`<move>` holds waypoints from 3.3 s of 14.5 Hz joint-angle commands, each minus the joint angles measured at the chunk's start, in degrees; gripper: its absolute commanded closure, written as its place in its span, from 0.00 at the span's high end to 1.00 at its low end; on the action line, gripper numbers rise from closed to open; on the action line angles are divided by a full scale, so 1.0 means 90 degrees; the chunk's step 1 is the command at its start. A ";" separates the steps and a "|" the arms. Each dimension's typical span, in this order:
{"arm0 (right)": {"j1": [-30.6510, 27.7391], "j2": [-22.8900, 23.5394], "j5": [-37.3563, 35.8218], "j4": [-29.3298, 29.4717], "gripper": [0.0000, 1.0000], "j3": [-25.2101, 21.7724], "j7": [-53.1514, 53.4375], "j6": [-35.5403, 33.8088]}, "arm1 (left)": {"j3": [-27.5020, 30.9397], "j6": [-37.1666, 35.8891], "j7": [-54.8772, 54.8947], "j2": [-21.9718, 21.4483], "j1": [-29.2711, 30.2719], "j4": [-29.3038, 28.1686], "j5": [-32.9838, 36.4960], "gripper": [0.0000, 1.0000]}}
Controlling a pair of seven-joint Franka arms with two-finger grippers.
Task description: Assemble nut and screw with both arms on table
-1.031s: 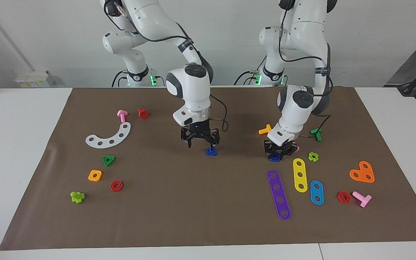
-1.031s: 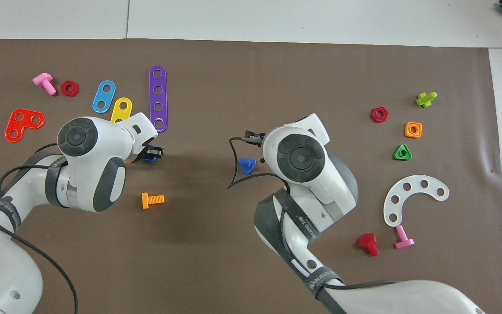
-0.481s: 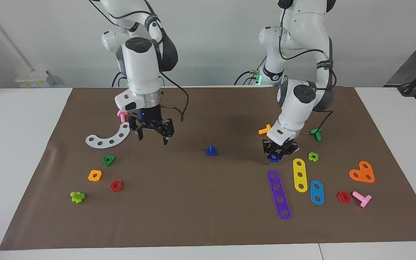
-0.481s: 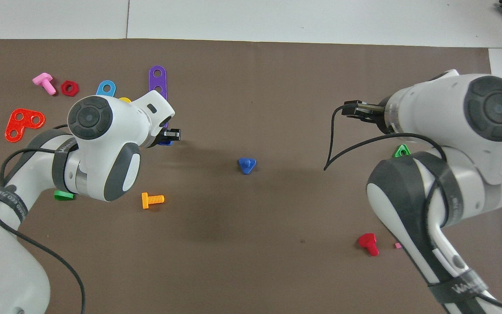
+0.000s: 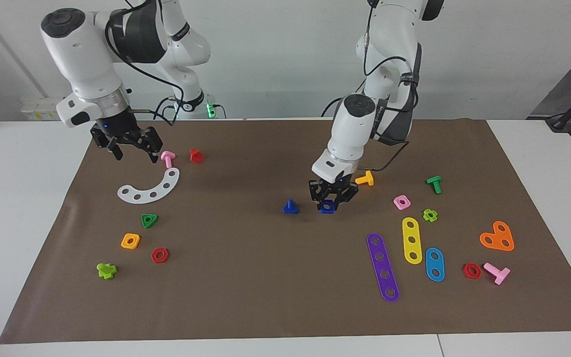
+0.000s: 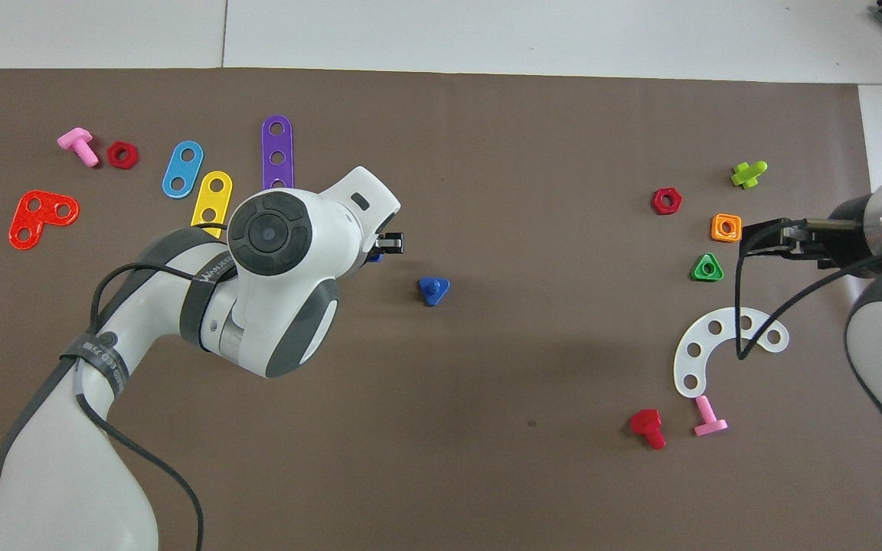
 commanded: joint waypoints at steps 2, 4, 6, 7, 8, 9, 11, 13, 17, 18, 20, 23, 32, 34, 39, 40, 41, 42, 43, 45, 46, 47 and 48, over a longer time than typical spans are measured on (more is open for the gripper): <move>-0.0333 0.0026 0.0114 0.0590 1.00 0.0068 -0.0503 -0.0802 | 0.0087 -0.0064 -0.0305 0.0251 -0.0436 0.0337 0.0122 0.00; -0.0324 0.0436 -0.0003 0.1489 1.00 0.0087 -0.0611 -0.1486 | 0.0087 -0.0025 -0.0344 0.0359 -0.0562 0.0406 0.0093 0.00; -0.0256 0.0506 -0.0159 0.1659 1.00 0.0107 -0.0621 -0.1548 | 0.0039 0.0043 -0.0345 0.0369 -0.0621 0.0368 0.0063 0.00; -0.0246 0.0506 -0.0199 0.1669 1.00 0.0117 -0.0621 -0.1548 | 0.0039 0.0101 -0.0325 0.0398 -0.0641 0.0329 0.0063 0.00; -0.0236 0.0516 -0.0218 0.1659 1.00 0.0126 -0.0621 -0.1519 | 0.0029 0.0218 -0.0325 0.0466 -0.0651 0.0319 0.0063 0.00; -0.0226 0.0525 -0.0209 0.1649 1.00 0.0126 -0.0641 -0.1509 | 0.0029 0.0316 -0.0325 0.0496 -0.0651 0.0280 0.0054 0.00; -0.0226 0.0526 -0.0218 0.1659 1.00 0.0126 -0.0641 -0.1499 | 0.0029 0.0443 -0.0335 0.0506 -0.0738 0.0211 0.0054 0.00; -0.0216 0.0516 -0.0238 0.1727 1.00 0.0146 -0.0728 -0.1528 | 0.0009 0.0434 -0.0344 0.0496 -0.0758 0.0162 0.0044 0.00; -0.0207 0.0516 -0.0150 0.1952 1.00 0.0165 -0.0738 -0.1733 | 0.0000 0.0424 -0.0354 0.0477 -0.0836 0.0104 0.0044 0.00; -0.0206 0.0516 -0.0131 0.1942 1.00 0.0165 -0.0738 -0.1714 | 0.0009 0.0444 -0.0354 0.0457 -0.0856 0.0036 0.0044 0.00; -0.0168 0.0516 -0.0121 0.1903 1.00 0.0165 -0.0719 -0.1723 | 0.0009 0.0512 -0.0354 0.0457 -0.0866 -0.0013 0.0044 0.00; -0.0138 0.0428 -0.0101 0.1699 1.00 0.0165 -0.0700 -0.1694 | 0.0009 0.0677 -0.0354 0.0467 -0.0866 -0.0091 0.0044 0.00; -0.0138 0.0418 -0.0101 0.1659 1.00 0.0165 -0.0729 -0.1733 | 0.0009 0.0952 -0.0276 0.0447 -0.0866 -0.0297 0.0044 0.76; -0.0138 0.0418 -0.0101 0.1659 1.00 0.0165 -0.0729 -0.1733 | 0.0009 0.0835 -0.0334 0.0447 -0.0934 -0.0180 0.0044 1.00; -0.0138 0.0418 -0.0101 0.1659 1.00 0.0165 -0.0729 -0.1733 | 0.0039 -0.0070 -0.0228 -0.0264 -0.0749 -0.0160 0.0044 1.00; -0.0138 0.0418 -0.0101 0.1669 1.00 0.0165 -0.0729 -0.1723 | 0.0039 -0.0393 -0.0044 -0.0391 -0.0565 -0.0150 0.0044 1.00; -0.0138 0.0418 -0.0101 0.1659 1.00 0.0165 -0.0729 -0.1743 | 0.0029 -0.0609 0.0277 -0.0547 -0.0428 -0.0160 0.0044 1.00; -0.0138 0.0418 -0.0101 0.1659 1.00 0.0165 -0.0729 -0.1733 | 0.0048 -0.0824 0.0503 -0.0655 -0.0359 -0.0170 0.0044 1.00; -0.0138 0.0418 -0.0101 0.1659 1.00 0.0165 -0.0729 -0.1733 | 0.0077 -0.1087 0.0611 -0.0772 -0.0261 -0.0160 0.0044 1.00; -0.0138 0.0418 -0.0101 0.1659 1.00 0.0165 -0.0729 -0.1733 | 0.0087 -0.1643 0.0661 -0.0997 0.0119 -0.0160 0.0044 1.00; -0.0138 0.0418 -0.0101 0.1659 1.00 0.0165 -0.0729 -0.1733 | 0.0087 -0.1878 0.0652 -0.1104 0.0227 -0.0160 0.0044 1.00; -0.0138 0.0418 -0.0101 0.1669 1.00 0.0165 -0.0738 -0.1733 | 0.0107 -0.2112 0.0661 -0.1202 0.0344 -0.0160 0.0044 1.00; -0.0138 0.0418 -0.0101 0.1659 1.00 0.0165 -0.0729 -0.1733 | 0.0097 -0.2308 0.0681 -0.1309 0.0539 -0.0160 0.0044 1.00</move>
